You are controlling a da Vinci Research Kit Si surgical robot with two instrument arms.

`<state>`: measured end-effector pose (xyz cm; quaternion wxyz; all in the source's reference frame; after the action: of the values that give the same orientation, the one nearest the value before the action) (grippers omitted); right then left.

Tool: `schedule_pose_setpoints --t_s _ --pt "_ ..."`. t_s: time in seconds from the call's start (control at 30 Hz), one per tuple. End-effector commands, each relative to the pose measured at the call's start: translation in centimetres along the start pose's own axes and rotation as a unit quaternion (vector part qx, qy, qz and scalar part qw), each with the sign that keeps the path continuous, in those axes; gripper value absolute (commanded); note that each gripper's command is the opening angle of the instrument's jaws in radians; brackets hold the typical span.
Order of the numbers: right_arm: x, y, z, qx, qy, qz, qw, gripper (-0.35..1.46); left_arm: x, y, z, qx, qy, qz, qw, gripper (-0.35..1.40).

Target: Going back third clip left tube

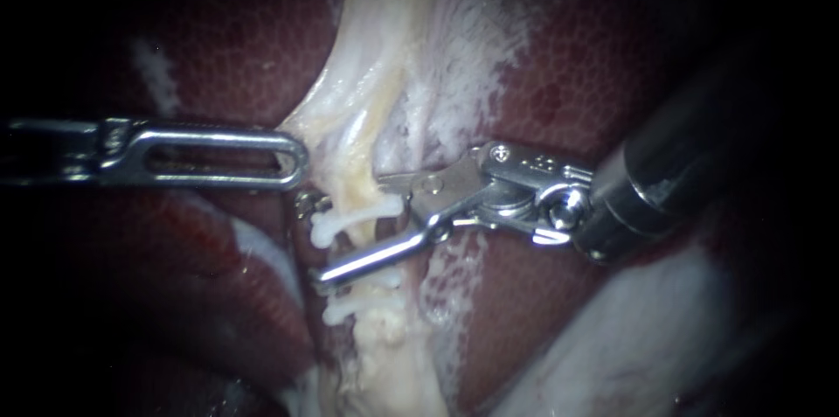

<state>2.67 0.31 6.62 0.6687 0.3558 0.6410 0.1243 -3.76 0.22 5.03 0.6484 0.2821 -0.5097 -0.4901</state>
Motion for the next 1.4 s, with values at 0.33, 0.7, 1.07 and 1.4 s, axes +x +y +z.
schedule_pose_setpoints --t_s 0.33,0.7,1.07,1.4 --pt "0.06 -0.05 -0.31 -0.006 -0.001 -0.015 0.9999 0.6 0.0 0.0 0.0 0.0 0.0 0.0 1.0 -0.35" --pt "0.19 -0.22 -0.88 -0.032 -0.001 -0.026 0.9991 0.6 0.02 0.02 0.01 0.0 0.0 0.001 1.0 -0.35" --pt "0.2 -0.52 -1.3 -0.044 -0.004 -0.036 0.9984 0.6 0.03 0.03 0.03 -0.001 0.0 0.001 1.0 -0.35" --pt "0.36 -0.74 -1.55 -0.047 -0.013 -0.05 0.9976 0.6 0.03 0.03 0.04 -0.001 0.0 0.001 1.0 -0.35"
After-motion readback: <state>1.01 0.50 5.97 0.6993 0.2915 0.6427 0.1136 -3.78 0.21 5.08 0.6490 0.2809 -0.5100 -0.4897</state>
